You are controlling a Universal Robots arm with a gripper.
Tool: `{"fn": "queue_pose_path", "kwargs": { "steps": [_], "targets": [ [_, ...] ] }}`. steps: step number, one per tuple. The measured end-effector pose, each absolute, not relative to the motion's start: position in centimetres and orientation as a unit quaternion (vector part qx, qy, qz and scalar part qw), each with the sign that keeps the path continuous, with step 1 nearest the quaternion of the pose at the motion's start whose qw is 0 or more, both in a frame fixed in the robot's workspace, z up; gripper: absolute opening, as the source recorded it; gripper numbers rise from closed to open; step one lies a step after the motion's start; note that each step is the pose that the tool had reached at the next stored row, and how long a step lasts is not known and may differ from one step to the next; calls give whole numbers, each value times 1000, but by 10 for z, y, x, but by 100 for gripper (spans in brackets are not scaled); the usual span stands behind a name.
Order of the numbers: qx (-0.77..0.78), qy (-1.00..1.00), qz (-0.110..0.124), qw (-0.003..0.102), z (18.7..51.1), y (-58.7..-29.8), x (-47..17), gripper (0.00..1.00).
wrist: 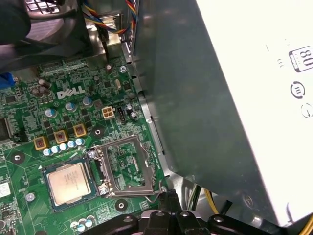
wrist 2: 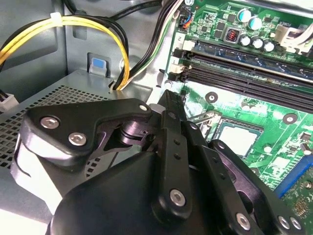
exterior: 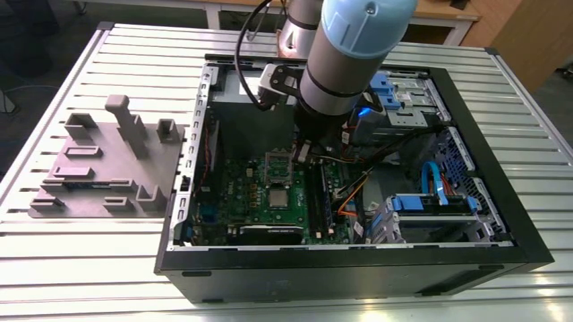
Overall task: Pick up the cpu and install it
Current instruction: 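Close the cpu cover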
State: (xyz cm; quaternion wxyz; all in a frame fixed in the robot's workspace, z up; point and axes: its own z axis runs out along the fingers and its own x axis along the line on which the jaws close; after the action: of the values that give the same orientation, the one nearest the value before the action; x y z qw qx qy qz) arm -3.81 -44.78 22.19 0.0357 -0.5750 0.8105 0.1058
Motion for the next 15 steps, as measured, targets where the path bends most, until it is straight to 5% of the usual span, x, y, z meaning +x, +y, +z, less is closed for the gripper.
{"fn": "queue_pose_path", "kwargs": {
  "steps": [15],
  "targets": [
    [-576, 812, 93, 27, 228, -448, -38, 11]
  ]
}}
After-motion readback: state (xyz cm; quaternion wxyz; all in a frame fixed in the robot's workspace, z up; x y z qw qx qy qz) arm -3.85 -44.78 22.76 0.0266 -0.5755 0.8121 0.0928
